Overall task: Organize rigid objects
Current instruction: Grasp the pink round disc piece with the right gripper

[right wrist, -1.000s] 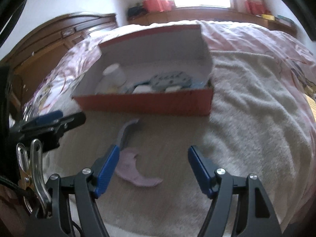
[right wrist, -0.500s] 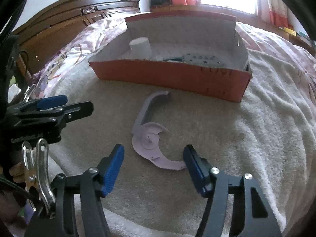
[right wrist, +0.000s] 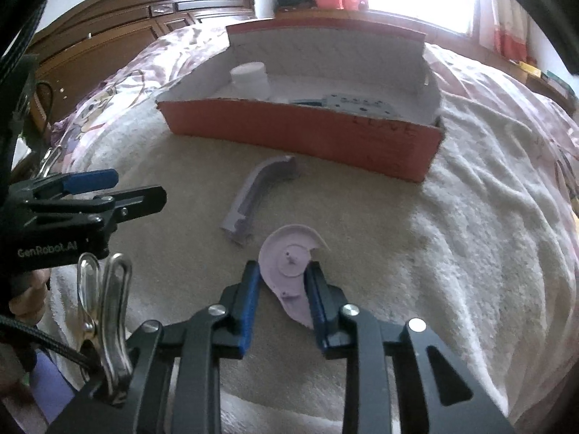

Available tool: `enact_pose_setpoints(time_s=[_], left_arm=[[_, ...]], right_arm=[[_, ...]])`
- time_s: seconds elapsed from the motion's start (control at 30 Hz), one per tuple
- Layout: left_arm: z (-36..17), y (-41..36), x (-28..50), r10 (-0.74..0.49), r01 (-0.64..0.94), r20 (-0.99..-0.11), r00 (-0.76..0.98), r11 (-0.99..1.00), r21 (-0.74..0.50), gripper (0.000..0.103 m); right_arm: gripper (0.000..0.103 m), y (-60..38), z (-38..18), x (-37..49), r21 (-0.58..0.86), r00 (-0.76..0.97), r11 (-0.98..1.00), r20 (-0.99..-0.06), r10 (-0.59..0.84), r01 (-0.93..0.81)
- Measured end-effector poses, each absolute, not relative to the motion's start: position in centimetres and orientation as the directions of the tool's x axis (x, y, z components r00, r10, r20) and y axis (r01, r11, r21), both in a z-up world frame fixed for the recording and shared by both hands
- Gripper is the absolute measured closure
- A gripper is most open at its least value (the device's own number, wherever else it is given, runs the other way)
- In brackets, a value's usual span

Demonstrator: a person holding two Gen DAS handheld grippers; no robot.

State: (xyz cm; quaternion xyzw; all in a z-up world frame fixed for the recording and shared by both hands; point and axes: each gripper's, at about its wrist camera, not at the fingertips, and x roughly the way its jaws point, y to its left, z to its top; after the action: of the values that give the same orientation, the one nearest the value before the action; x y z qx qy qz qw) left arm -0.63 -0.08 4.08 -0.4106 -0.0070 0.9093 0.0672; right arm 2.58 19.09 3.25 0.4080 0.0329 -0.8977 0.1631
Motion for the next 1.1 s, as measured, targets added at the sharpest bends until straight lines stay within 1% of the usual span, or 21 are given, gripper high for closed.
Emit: enact_pose_setpoints(time_s=[0.2, 0.4, 0.6, 0.67, 0.73, 0.8, 0.83, 0.9, 0.97, 1.03, 1.1], left_arm=[[4.1, 0.9, -0.6, 0.146, -0.143, -0.746, -0.65, -0.987, -0.068, 0.016], [4.3, 2.8, -1.1, 0.17, -0.183, -0.754, -0.634, -0.981, -0.068, 0.017], [4.4, 4.8, -2.3, 0.222, -0.22, -0.771, -0.597, -0.969, -0.109, 0.023], [4.5, 5.6, -2.5, 0.214, -0.227, -0.771, -0.6, -0.969, -0.092, 0.03], [4.3, 6.4, -2.9, 0.209, -0.236, -0.777, -0.594, -0.968, -0.081, 0.035], [4.1, 6.8, -3.4, 0.217, -0.242, -0.784, -0.582, -0.966, -0.087, 0.042], [3.9, 7.0, -3.6, 0.22, -0.246, -0.789, -0.574, -0.965, -0.09, 0.043], [3.5, 7.5, -4.0, 0.218, -0.251, -0.798, -0.561, -0.964, -0.087, 0.049], [3.3, 7.9, -4.0, 0.202, -0.258, -0.804, -0.559, -0.964, -0.063, 0.051], [3.2, 8.2, -3.7, 0.173, -0.266, -0.802, -0.572, -0.964, -0.018, 0.056], [3.3, 8.4, -3.3, 0.159, -0.28, -0.801, -0.577, -0.96, 0.011, 0.064]], right_arm=[[0.076, 21.1, 3.5, 2.1, 0.07, -0.648, -0.975, -0.736, -0.195, 0.213], [0.076, 22.6, 3.3, 1.6, 0.103, -0.654, -0.98, -0.732, -0.191, 0.171], [0.076, 22.9, 3.0, 1.6, 0.118, -0.659, -0.976, -0.722, -0.21, 0.181], [0.076, 23.1, 3.0, 1.6, 0.133, -0.66, -0.974, -0.718, -0.223, 0.184], [0.076, 23.4, 2.9, 1.7, 0.151, -0.661, -0.971, -0.712, -0.239, 0.188], [0.076, 23.4, 2.9, 1.7, 0.157, -0.662, -0.969, -0.708, -0.246, 0.192], [0.076, 23.5, 2.8, 1.7, 0.16, -0.664, -0.968, -0.705, -0.25, 0.195], [0.076, 23.6, 2.8, 1.7, 0.168, -0.664, -0.966, -0.702, -0.258, 0.198], [0.076, 23.8, 2.8, 1.7, 0.187, -0.662, -0.962, -0.698, -0.273, 0.2], [0.076, 24.1, 2.8, 1.6, 0.211, -0.659, -0.957, -0.694, -0.291, 0.2], [0.076, 24.2, 2.7, 1.6, 0.223, -0.657, -0.954, -0.692, -0.299, 0.199]])
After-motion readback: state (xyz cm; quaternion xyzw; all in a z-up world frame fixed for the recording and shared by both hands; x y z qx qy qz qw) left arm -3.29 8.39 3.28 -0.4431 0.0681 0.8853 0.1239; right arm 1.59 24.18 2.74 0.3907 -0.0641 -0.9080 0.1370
